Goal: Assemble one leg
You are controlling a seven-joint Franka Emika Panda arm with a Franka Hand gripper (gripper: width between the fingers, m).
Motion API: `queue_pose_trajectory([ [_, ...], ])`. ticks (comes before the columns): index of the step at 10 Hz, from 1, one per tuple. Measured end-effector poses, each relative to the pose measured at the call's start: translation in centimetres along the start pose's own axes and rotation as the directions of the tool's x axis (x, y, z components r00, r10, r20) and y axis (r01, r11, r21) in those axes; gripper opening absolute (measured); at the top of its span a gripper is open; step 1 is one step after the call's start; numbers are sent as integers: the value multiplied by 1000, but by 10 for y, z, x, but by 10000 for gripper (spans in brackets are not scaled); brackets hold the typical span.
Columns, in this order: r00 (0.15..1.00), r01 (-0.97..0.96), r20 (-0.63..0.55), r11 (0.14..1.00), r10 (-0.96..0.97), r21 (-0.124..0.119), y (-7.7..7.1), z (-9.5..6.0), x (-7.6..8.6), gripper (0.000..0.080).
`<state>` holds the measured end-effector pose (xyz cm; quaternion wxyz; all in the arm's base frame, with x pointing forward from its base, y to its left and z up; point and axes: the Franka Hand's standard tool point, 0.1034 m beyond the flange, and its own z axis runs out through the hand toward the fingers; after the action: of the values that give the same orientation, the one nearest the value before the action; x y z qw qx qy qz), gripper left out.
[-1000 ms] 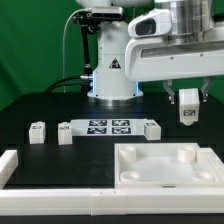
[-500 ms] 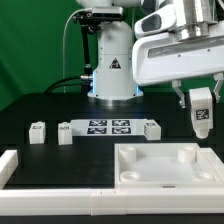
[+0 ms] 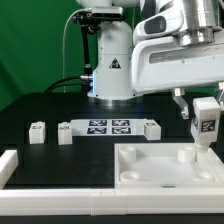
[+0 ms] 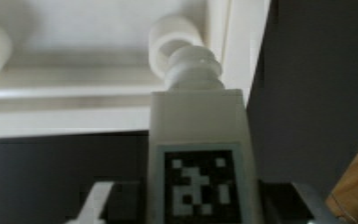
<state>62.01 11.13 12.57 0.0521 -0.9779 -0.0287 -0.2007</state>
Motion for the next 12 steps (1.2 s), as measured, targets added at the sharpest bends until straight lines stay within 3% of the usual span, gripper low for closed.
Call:
queue_pose_trajectory([
  [1,989,14,-144,1000,-15,-7,2,0,11,290],
  [2,971,14,-238,1000,-17,-16,5,4,6,290],
  [8,980,-1,-200,1000,-4,-23,8,22,-24,290],
  [12,984,-6,-181,1000,3,-16,-4,26,-35,290],
])
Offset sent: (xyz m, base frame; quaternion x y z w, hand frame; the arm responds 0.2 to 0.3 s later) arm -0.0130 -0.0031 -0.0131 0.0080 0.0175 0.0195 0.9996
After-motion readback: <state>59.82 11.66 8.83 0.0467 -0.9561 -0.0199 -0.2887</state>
